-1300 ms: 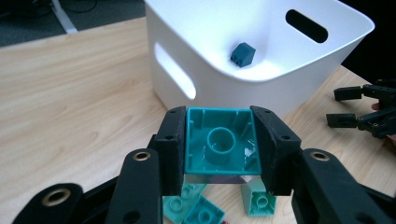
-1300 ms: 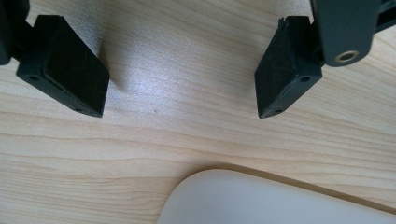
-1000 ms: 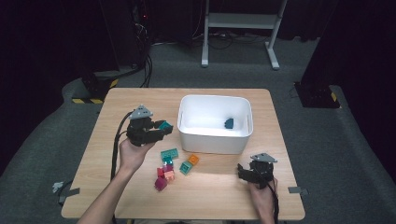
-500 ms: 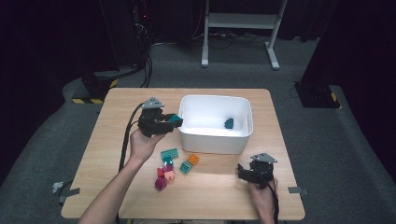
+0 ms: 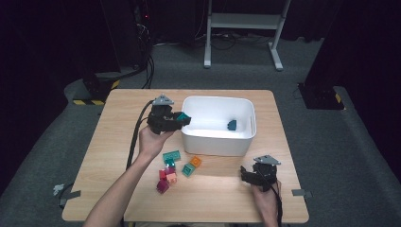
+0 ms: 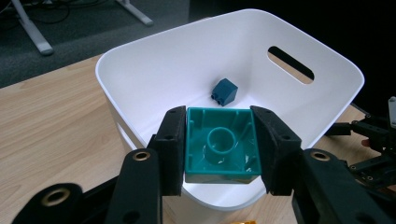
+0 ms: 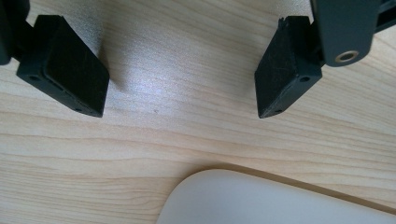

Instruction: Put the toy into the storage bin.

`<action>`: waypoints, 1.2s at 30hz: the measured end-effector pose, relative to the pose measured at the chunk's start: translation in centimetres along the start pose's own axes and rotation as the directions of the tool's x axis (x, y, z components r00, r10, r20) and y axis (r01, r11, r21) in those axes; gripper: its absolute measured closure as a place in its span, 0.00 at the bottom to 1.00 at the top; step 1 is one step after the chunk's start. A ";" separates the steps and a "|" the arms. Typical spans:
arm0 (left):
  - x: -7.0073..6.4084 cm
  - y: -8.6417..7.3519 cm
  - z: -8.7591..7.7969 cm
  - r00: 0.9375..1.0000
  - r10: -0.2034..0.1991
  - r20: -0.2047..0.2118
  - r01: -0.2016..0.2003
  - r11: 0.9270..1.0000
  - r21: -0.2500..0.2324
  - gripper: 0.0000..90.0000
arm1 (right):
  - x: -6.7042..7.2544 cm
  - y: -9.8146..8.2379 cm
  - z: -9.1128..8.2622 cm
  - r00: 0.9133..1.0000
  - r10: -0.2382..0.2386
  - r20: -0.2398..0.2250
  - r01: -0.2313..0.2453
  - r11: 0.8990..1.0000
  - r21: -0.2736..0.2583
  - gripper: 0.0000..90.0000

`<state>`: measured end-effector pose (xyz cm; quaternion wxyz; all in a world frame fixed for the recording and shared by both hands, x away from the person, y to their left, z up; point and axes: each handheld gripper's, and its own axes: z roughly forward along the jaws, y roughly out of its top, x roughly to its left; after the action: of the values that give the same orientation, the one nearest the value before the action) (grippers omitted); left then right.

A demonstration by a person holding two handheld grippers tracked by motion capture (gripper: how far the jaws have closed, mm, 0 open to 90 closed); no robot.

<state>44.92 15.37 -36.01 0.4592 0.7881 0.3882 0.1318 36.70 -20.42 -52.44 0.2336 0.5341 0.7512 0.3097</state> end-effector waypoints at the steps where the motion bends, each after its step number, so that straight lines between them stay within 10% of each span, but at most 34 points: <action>1: 0.0 0.0 0.1 1.000 0.001 -0.002 -0.001 1.000 -0.001 0.64 | 0.0 0.0 0.0 1.000 0.000 0.000 0.000 1.000 0.000 0.20; 24: 0.1 0.1 2.9 1.000 -0.009 -0.008 0.010 0.999 0.035 0.63 | 0.0 0.0 0.0 1.000 -0.001 0.000 0.001 1.000 0.000 0.20; 36: 0.0 0.1 2.7 1.000 0.009 -0.019 -0.008 0.999 0.032 0.39 | 0.0 0.0 0.0 1.000 -0.001 -0.002 0.001 1.000 0.002 0.20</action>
<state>46.50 13.65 -37.43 0.4423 0.7957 0.3911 0.1350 36.69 -20.41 -52.43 0.2326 0.5336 0.7519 0.3095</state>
